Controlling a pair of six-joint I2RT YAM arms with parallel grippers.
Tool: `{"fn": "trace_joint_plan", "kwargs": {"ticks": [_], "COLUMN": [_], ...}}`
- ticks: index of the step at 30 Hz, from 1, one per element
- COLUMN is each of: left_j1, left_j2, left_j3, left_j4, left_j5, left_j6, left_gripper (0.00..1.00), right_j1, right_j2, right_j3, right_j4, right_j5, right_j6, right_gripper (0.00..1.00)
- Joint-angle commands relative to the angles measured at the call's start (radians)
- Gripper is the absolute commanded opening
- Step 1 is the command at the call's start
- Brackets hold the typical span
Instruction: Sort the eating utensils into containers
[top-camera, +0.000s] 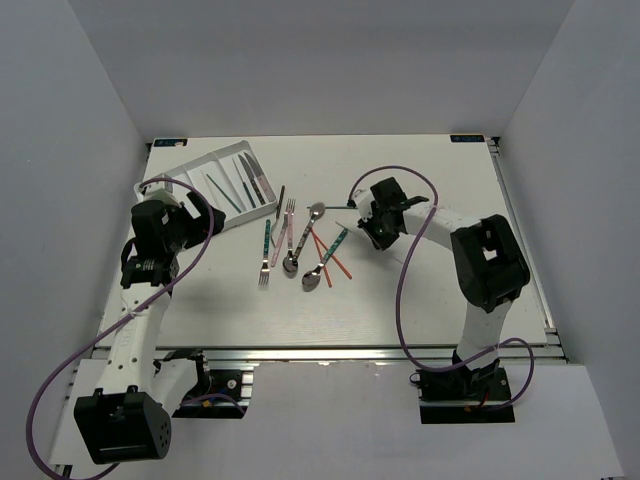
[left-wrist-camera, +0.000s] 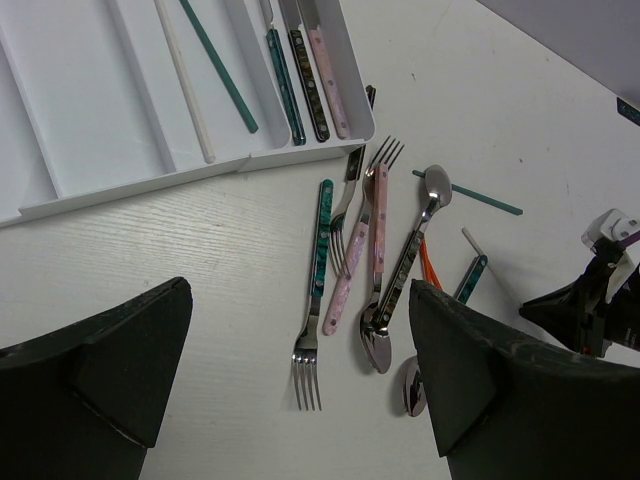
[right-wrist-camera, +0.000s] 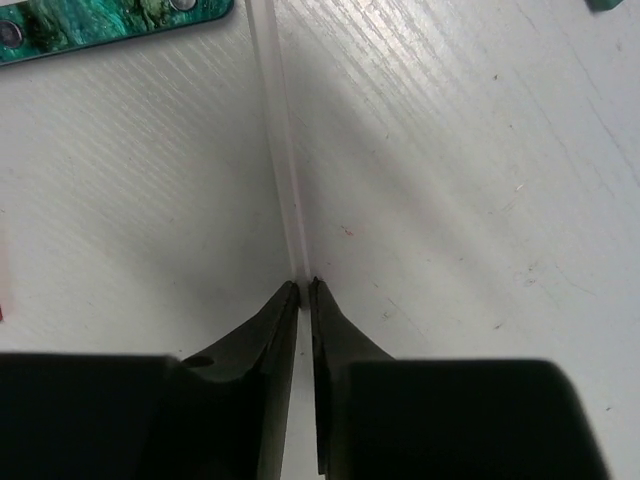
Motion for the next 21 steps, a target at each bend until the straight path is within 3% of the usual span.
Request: {"fn": "trace_joint_plan", "kwargs": {"ticks": [1,2,3,6,9,10,13,21], "left_j1": [-0.004,-0.004,-0.004,-0.004,-0.004,-0.004,-0.004,-0.004], "left_j2": [-0.024,-0.024,-0.024,-0.022,-0.024,-0.024,-0.025,-0.027], "left_j3": [0.002,0.002,0.004,0.006,0.006,0.007,0.007,-0.002], "left_j4": [0.024,0.024,0.024,0.021,0.021,0.021,0.021,0.036], "left_j5": [0.007,0.007,0.007,0.007,0.004,0.004,0.004,0.024], "left_j6": [0.002,0.002,0.002,0.004,0.005,0.005,0.005,-0.025], "left_gripper": [0.98,0.98,0.98,0.98,0.98,0.98,0.98,0.98], "right_j1": [0.007,0.007,0.007,0.008,0.011,0.013,0.022,0.023], "right_j2": [0.055,0.061,0.078,0.109,0.135,0.139,0.127,-0.067], "right_j3": [-0.065,-0.059,-0.056,-0.039,-0.033,-0.034,-0.057,-0.091], "right_j4": [-0.113,-0.113,-0.115,-0.128,-0.141,-0.144,-0.130,-0.168], "right_j5": [-0.049,-0.047,-0.048,-0.047,0.008,0.045,0.120,0.116], "right_j6": [0.071,0.071,0.069,0.075,0.098,0.115,0.141,0.241], "right_gripper": [0.17,0.28,0.32,0.33,0.23,0.14,0.00,0.00]}}
